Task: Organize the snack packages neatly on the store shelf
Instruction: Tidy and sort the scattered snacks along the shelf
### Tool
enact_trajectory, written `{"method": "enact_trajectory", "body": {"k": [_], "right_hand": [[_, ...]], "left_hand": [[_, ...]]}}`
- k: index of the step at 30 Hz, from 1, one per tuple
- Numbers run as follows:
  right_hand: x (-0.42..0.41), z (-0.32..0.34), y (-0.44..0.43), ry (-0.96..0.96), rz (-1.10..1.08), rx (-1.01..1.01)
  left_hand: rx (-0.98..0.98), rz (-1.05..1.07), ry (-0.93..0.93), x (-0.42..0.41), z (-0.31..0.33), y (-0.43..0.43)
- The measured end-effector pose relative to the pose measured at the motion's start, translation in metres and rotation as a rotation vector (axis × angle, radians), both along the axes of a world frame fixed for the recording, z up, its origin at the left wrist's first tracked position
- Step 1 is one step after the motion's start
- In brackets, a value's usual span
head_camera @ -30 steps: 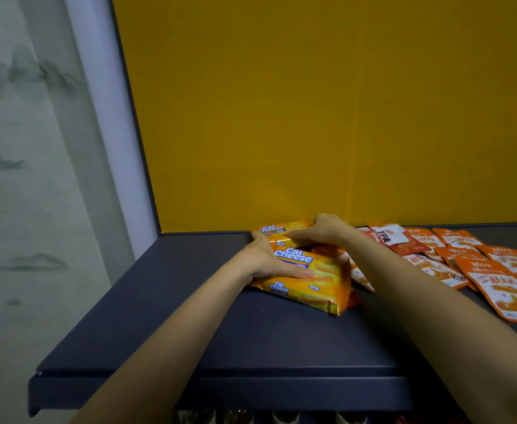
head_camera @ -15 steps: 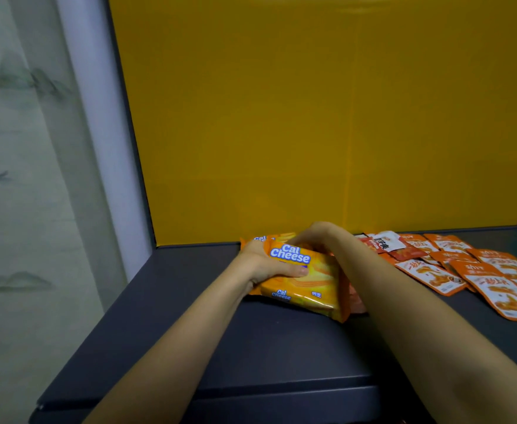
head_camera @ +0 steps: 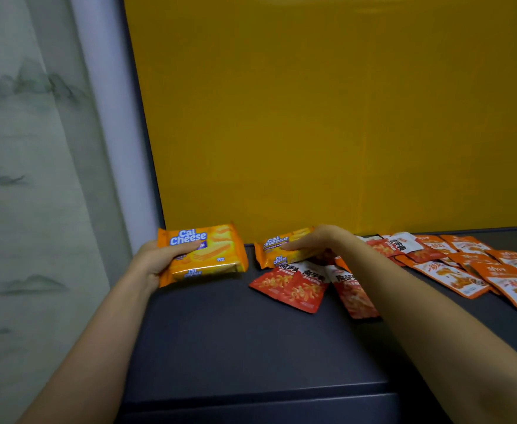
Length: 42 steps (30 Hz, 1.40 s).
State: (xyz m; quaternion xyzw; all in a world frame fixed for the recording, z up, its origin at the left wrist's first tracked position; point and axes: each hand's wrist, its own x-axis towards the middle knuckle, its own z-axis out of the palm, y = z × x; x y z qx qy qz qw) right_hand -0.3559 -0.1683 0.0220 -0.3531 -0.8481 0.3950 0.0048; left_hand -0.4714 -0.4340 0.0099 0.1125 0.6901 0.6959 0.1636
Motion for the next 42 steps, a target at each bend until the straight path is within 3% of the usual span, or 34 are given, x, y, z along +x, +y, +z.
{"method": "enact_trajectory", "body": {"k": [4,8,16,20,26,42], "right_hand": [[0.001,0.001,0.000,0.077,0.000,0.030],[0.005,-0.003,0.007,0.275,-0.002,0.024],[0.093,0.010,0.045,0.672,-0.154,-0.170],[0.163,0.011,0.074,0.696,-0.268,-0.168],[0.301,0.010,0.121,0.703,-0.385,-0.098],[0.655,-0.012,0.241,0.721,-0.777,-0.068]], "left_hand": [[0.020,0.098,0.060,0.001,-0.003,0.001],[0.042,0.102,0.096,0.008,0.001,0.008],[0.149,-0.129,0.160,0.060,0.021,0.062],[0.124,-0.245,0.175,0.103,0.026,0.114],[0.081,-0.440,0.031,0.186,0.027,0.199],[0.076,-0.798,-0.094,0.500,-0.004,0.425]]}}
